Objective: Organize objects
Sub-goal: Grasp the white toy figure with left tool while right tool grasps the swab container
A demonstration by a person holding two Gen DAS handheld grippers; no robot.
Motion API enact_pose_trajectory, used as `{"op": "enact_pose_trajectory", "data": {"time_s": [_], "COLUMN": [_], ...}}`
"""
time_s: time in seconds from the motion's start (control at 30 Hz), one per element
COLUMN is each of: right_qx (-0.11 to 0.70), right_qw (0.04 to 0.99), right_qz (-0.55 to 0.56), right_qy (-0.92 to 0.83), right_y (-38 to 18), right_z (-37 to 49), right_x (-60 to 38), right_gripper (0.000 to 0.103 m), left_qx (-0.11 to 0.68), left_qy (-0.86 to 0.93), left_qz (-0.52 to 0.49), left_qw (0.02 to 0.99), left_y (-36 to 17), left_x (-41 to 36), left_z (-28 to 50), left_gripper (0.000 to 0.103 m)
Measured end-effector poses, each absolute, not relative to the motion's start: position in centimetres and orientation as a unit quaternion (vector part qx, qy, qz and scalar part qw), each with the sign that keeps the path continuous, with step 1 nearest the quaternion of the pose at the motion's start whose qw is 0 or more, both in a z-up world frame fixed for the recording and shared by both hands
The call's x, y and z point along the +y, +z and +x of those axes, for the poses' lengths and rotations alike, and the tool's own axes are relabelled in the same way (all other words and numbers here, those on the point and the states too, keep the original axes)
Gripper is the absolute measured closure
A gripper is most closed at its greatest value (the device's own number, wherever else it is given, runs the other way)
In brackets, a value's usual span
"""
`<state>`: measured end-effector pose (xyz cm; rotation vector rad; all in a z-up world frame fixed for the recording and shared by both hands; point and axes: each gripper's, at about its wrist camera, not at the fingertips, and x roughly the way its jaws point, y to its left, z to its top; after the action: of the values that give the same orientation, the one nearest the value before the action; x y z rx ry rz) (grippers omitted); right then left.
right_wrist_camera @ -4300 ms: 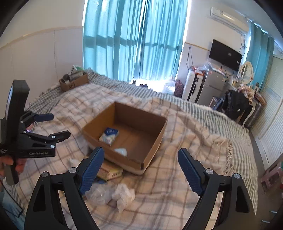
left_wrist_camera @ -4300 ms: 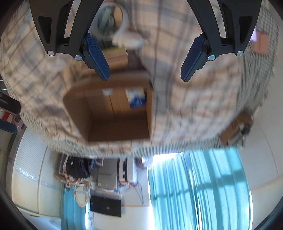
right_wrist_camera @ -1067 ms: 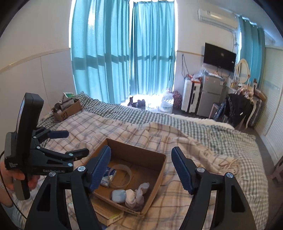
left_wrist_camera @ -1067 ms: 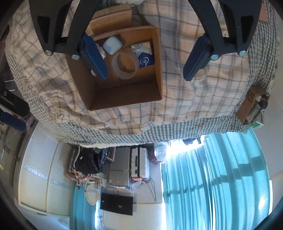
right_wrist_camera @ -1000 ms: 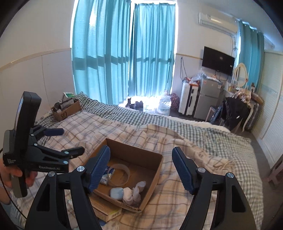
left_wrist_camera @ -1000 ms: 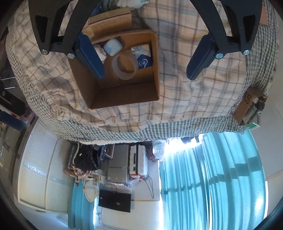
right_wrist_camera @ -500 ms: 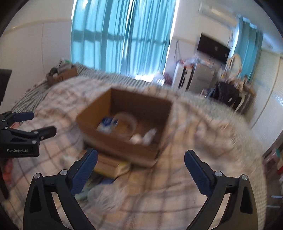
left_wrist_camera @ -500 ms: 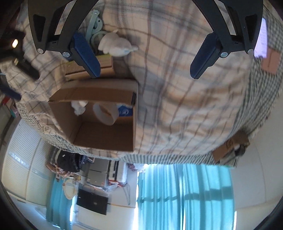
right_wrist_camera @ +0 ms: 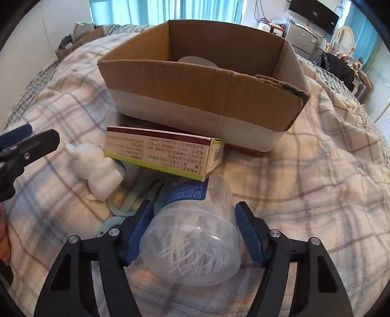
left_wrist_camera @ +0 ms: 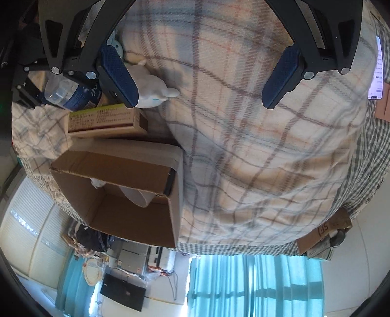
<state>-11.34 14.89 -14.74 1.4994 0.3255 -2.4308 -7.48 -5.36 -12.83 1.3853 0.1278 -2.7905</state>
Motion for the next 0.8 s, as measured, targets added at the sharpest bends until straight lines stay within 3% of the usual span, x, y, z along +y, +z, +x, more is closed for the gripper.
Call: {"op": "enact_pose_trajectory", "data": {"time_s": [0.1, 0.3, 0.4, 0.57, 0.63, 0.7, 0.8], "right_qx": [0.113, 0.130, 0.130, 0.089, 0.078, 0.073, 0.068], "right_qw": [0.150, 0.134, 0.136, 0.141, 0.153, 0.161, 0.166], "right_qz": [0.495, 0.413, 0.401, 0.414, 0.417, 0.420, 0.421], "right_qy": [-0.848, -0.891, -0.897, -0.895, -0.893, -0.890, -0.889], "right_y": [-13.2, -7.4, -6.9, -7.9, -8.4, -8.9, -9.4], "right_z": [-11.0, -10.4, -10.3, -10.9, -11.0, -11.1, -11.1], "right_x": [15.6, 19.0, 20.5, 23.2, 23.4, 23.3, 23.4], "right_gripper": [0.040, 0.040, 0.040, 0.040, 0.040, 0.040, 0.040], "left_qx": [0.033, -0.009, -0.001, -0.044, -0.054, -0.082, -0.109], "left_qy": [-0.889, -0.869, -0.848, -0.840, -0.842, -0.836, -0.837], "left_qz": [0.457, 0.492, 0.524, 0.540, 0.537, 0.542, 0.536], "left_qw": [-0.012, -0.048, -0.082, -0.036, -0.026, -0.014, -0.013], "left_y": [-13.2, -14.3, -15.6, -17.5, -18.0, -18.9, -19.0], "left_x": [-4.5, -1.0, 0.6, 1.8, 2.2, 3.1, 3.9], "left_z": [-7.7, -8.8, -9.7, -11.3, -11.9, -12.4, -11.8], "left_gripper": [0.000, 0.000, 0.000, 0.000, 0.005, 0.021, 0.021]}}
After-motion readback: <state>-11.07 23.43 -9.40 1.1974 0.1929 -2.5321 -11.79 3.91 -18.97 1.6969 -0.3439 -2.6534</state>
